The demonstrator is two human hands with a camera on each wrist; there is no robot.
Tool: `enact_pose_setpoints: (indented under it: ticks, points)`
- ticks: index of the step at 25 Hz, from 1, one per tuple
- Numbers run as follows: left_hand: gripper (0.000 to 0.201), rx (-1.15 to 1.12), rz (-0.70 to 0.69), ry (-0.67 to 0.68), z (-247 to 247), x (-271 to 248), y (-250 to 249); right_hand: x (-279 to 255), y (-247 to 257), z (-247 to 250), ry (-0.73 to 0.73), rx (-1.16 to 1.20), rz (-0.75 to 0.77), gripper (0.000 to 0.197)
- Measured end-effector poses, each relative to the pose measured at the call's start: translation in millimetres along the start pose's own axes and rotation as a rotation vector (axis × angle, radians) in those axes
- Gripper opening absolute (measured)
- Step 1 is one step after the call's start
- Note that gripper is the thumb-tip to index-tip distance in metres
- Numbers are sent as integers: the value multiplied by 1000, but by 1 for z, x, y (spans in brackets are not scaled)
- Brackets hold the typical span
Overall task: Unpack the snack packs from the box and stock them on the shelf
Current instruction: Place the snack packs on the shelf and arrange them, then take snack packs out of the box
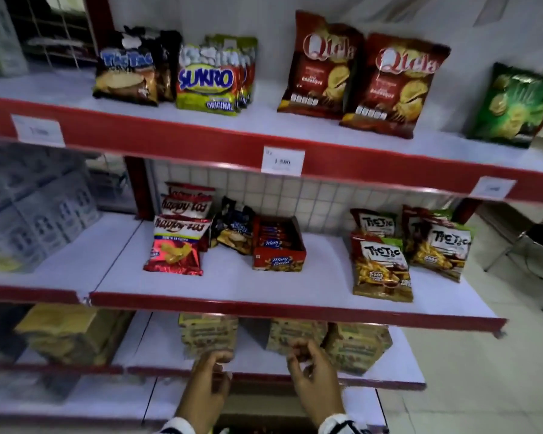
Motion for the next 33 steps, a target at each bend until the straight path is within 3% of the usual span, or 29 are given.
enact_pose_setpoints:
  ticks: [2,4,6,8,15,21,23,26,29,33]
  points:
    - [20,-49,109,27,-30,9,22,2,-52,-3,28,9,-72,23]
    - [31,-317,330,38,-66,11,52,-1,-102,-9,116,-61,-119,22]
    - [28,-328,368,49,-105,11,75,-3,-146,-8,124,-87,-179,20]
    - [19,-275,335,94,-146,9,102,-4,-194,-5,96,-53,-221,23]
    - [29,-23,206,73,-264,45,199,3,-367,-10,68,-125,-198,26]
    - [24,-3,113,62,-363,71,279,8,-488,-42,112,-165,-122,23]
    - [26,16,11,-38,-369,77,285,8,-515,-56,190,-186,-112,19]
    - [36,28,-119,-148,-371,85,292,1,-557,-84,433,-349,-73,15]
    - [41,-5,-173,-166,-376,92,297,-8,-601,-105,660,-703,-106,33]
    - [39,31,-204,-144,-376,91,295,-23,-641,-111,827,-971,-218,62]
Point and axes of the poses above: each hand's wrist, its own x-axis towards the middle knuckle, its own z-axis out of the back of the hand, y = z × x, the point moved 10 cm from there along x, towards the middle knuckle, and after that the axes turned 15 degrees about x, right-handed, at the moved point
